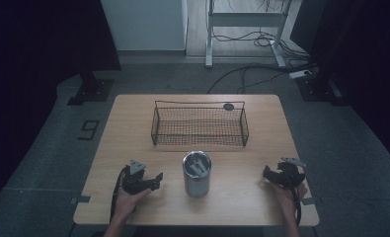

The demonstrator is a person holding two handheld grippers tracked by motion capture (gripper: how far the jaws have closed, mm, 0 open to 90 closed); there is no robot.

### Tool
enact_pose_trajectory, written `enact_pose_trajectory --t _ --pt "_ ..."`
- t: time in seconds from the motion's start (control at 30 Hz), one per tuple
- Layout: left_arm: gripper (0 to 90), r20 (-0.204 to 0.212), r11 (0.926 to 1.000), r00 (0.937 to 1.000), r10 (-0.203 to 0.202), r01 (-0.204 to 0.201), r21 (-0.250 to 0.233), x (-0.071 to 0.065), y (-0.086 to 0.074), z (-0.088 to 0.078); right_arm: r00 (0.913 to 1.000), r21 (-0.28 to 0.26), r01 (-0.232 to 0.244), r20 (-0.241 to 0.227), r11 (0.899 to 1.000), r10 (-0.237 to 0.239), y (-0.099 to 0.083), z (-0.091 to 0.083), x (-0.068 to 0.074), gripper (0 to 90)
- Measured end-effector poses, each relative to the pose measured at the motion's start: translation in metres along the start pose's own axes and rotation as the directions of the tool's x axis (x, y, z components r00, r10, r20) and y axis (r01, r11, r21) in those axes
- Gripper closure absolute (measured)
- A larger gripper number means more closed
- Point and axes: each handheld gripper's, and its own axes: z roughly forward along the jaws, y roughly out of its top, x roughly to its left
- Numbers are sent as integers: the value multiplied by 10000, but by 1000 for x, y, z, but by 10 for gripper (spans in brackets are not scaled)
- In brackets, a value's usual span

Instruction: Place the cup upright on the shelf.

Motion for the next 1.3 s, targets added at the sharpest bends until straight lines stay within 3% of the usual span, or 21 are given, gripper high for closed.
enact_pose_trajectory --t 0.43,0.8,1.13,1.3 --pt "164 10 9994 9994 -341 340 39 3 1 -1 10000 -9 -11 11 10000 11 -1 -1 0 77" --pt "160 -28 9994 9995 -320 320 136 5 1 -1 10000 6 -33 38 10000 33 -1 -1 0 74" --pt "167 56 9959 9966 -818 820 -382 11 3 -9 10000 4 -28 31 10000 28 -1 -1 0 74" --pt "165 292 9963 9985 -459 479 -717 4 8 -16 10000 5 -28 35 10000 28 -1 -1 0 74"
